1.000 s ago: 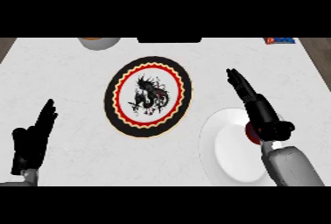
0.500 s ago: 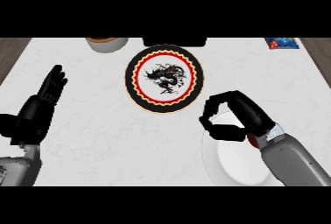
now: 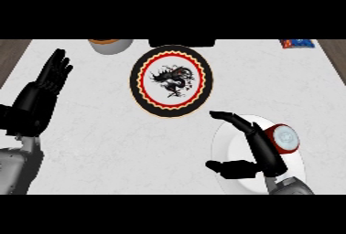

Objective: Pick the can from the plate and place it in the plate

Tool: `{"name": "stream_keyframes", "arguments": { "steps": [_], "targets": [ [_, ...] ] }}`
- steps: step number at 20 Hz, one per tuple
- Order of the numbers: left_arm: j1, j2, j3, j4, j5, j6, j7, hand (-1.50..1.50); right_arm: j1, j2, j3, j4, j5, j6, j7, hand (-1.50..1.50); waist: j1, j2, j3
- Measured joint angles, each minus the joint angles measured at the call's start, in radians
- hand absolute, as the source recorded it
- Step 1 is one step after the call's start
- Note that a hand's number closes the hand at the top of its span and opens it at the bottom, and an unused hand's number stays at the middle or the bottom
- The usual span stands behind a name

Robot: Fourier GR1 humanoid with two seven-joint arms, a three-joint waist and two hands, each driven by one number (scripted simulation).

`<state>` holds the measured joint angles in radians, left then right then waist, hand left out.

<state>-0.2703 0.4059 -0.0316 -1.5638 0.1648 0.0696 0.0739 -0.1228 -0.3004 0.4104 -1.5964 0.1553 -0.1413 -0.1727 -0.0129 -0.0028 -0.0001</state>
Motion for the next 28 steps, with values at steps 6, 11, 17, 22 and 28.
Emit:
{"name": "stream_keyframes", "arguments": {
  "steps": [6,11,17,22,28],
  "targets": [
    [0.023,-0.006,0.012,-0.034,-0.004,-0.020,0.011,0.00,0.016,-0.089,-0.067,-0.222,0.046,0.015,0.131,-1.50,0.004,-0.002,-0.001],
    [0.023,-0.005,0.013,-0.050,-0.006,-0.022,0.024,0.00,-0.054,-0.253,-0.103,-0.319,0.113,0.140,0.398,-1.50,0.003,-0.005,-0.003],
    [0.021,-0.012,0.007,-0.054,-0.014,-0.020,0.031,0.00,-0.133,-0.429,-0.089,-0.370,0.111,0.391,0.700,-1.50,0.010,-0.003,-0.005],
    [0.001,-0.017,0.015,-0.020,-0.015,-0.031,0.018,0.00,-0.204,-0.492,-0.069,-0.379,0.001,0.606,0.909,-1.50,0.013,0.002,-0.004],
    [-0.006,-0.027,0.031,-0.017,-0.021,-0.049,0.015,0.00,-0.258,-0.454,-0.050,-0.371,-0.042,0.708,1.044,-1.50,0.016,0.002,-0.002]
  ]
}}
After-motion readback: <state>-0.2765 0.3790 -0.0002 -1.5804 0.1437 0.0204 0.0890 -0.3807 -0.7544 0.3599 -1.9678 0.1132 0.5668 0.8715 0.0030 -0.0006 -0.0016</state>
